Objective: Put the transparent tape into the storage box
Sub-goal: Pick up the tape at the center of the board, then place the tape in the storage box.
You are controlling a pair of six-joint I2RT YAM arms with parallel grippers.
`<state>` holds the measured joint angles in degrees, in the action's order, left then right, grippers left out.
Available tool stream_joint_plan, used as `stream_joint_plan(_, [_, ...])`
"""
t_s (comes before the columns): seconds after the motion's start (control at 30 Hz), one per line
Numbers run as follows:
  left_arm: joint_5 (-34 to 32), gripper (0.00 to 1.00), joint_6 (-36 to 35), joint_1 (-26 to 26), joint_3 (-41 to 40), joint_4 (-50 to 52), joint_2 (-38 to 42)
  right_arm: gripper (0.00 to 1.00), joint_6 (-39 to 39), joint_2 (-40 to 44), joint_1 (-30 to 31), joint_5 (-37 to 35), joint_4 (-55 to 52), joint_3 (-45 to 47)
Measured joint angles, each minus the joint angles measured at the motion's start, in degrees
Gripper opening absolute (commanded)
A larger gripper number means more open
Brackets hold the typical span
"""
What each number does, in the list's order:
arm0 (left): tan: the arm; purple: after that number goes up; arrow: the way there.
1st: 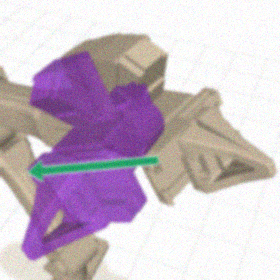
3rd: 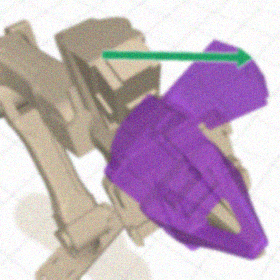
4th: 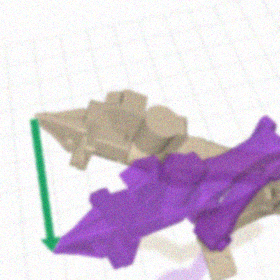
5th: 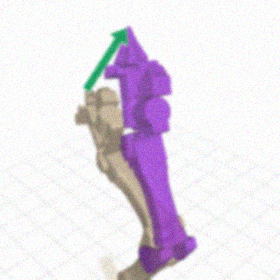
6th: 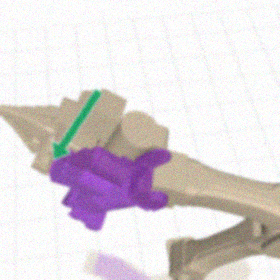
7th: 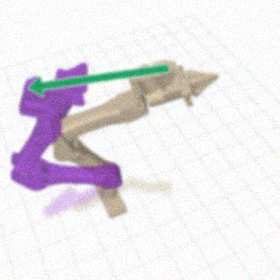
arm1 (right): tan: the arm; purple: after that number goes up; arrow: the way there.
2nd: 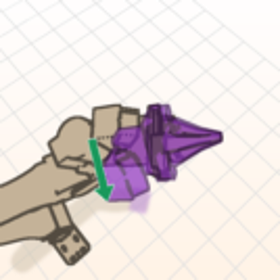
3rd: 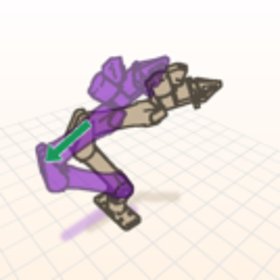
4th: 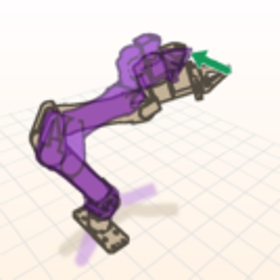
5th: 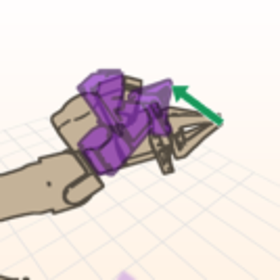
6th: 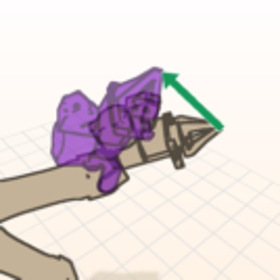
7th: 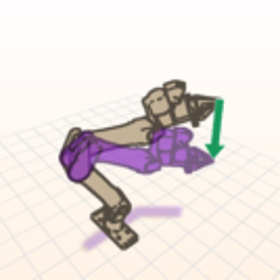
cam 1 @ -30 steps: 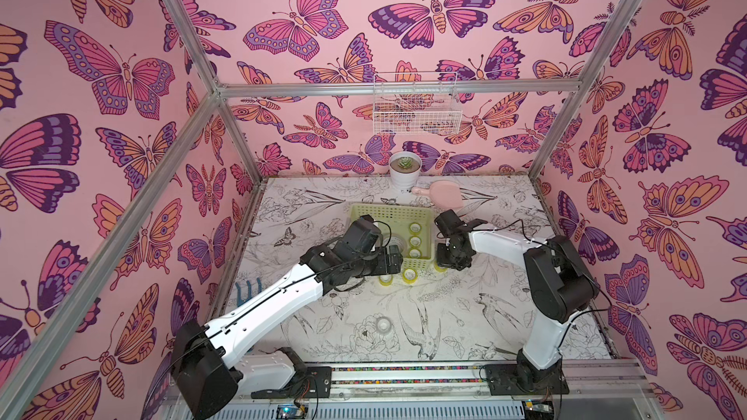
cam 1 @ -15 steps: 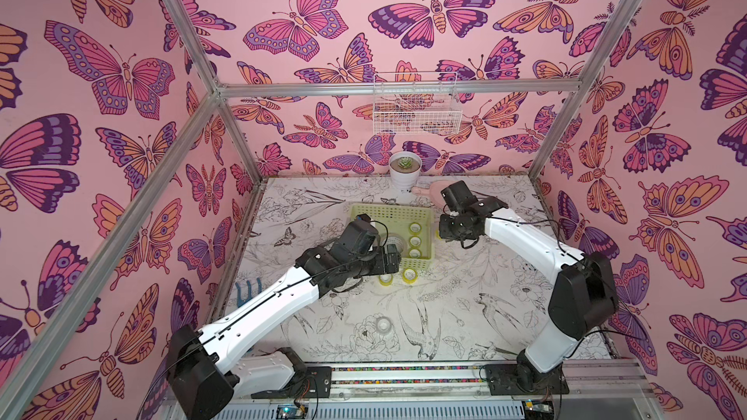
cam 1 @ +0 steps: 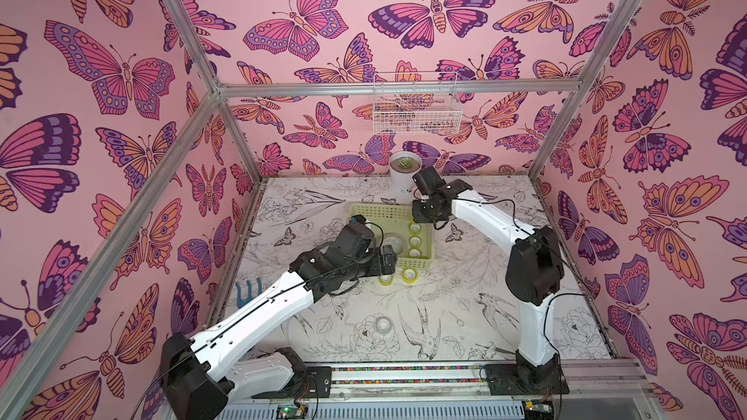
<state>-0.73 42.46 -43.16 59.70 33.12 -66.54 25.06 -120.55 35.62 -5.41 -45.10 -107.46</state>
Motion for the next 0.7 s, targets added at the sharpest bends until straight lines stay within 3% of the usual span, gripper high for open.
stream_joint_plan(0.33, [-1.4,1.00,0.0,0.2,-0.3,2.3,1.9,0.03,0.0,-12.2,0.9,3.7,1.0,-9.6])
stream_joint_plan(0.7, [-2.1,1.00,0.0,1.2,-0.8,4.3,3.8,0.02,0.4,-18.4,0.9,4.5,0.5,-12.4])
